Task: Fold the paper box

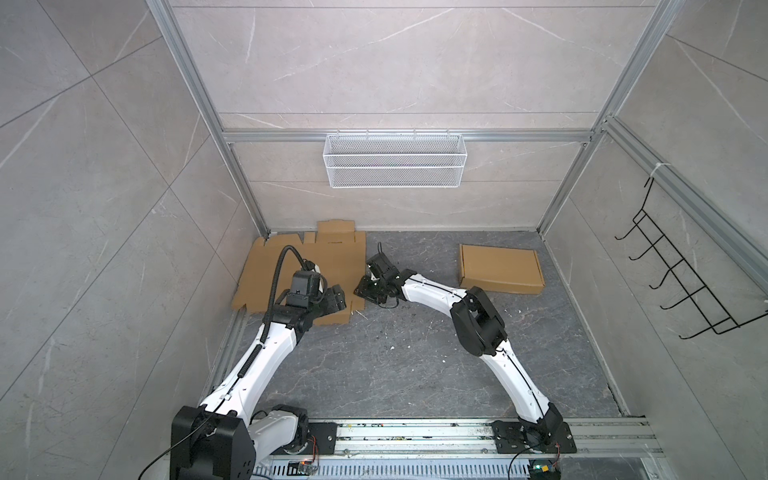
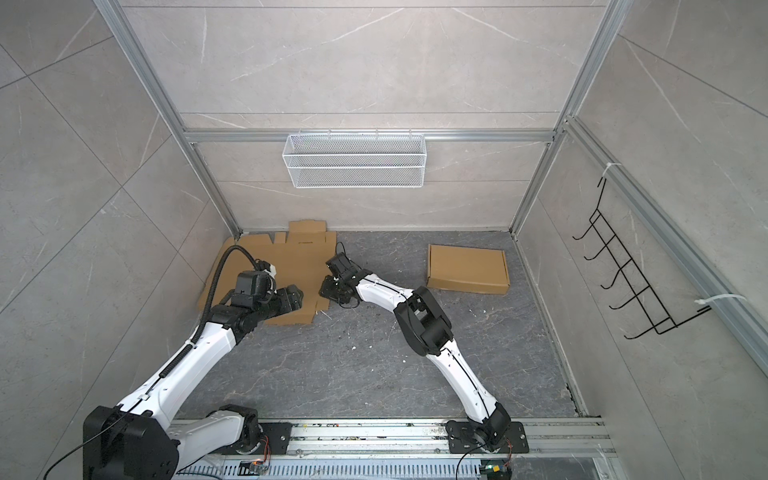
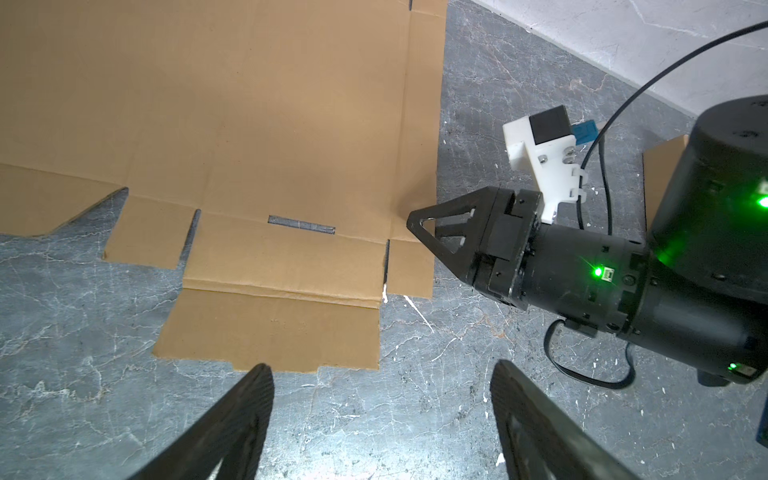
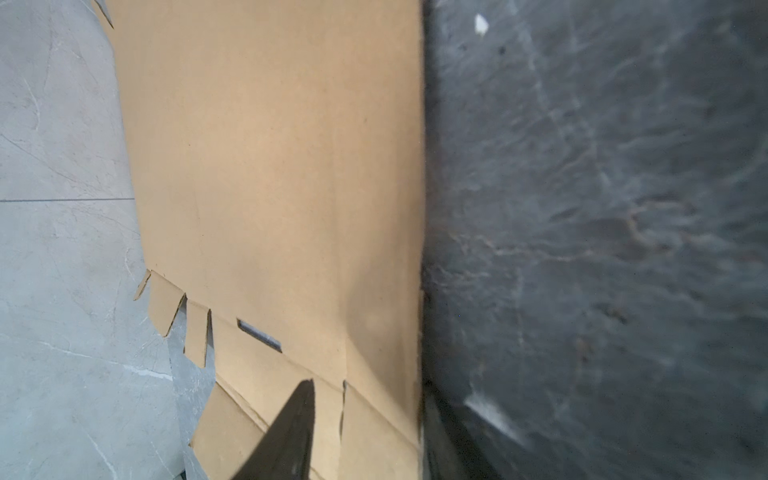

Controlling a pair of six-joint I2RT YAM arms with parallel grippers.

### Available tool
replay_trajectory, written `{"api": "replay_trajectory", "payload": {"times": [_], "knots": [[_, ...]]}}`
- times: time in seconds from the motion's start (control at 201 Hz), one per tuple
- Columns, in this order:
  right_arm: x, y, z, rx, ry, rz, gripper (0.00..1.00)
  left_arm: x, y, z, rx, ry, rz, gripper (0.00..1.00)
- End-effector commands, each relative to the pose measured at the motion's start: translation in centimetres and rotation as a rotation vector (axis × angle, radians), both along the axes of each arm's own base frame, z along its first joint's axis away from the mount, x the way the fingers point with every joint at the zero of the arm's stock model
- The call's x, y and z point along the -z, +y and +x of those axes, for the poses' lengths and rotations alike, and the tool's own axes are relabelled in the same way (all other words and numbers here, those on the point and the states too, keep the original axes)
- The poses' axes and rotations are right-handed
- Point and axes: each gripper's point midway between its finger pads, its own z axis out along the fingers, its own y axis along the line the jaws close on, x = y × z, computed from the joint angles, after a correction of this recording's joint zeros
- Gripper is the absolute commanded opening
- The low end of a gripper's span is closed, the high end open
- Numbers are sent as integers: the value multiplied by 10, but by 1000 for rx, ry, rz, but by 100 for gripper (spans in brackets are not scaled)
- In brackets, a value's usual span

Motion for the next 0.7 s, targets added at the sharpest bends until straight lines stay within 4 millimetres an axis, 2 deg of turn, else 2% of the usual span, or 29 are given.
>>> {"api": "replay_trajectory", "payload": {"times": [0.0,0.134,0.299,0.557,0.697], "knots": [[24,-5,-2,4,43,-35,36,-6,-2,4,23,-29,0,84],[20,0,-2,-12,29,-11,23,-7,-1,3,21,-32,8,84],[5,3,-4,-28,9,28,14,-18,2,0,21,-47,18,84],[-26,6,-20,-89,17,125,7,-43,0,-11,52,-81,6,84],[-42,-14,-37,-131,32,145,5,-59,-7,-19,117,-109,5,84]]}}
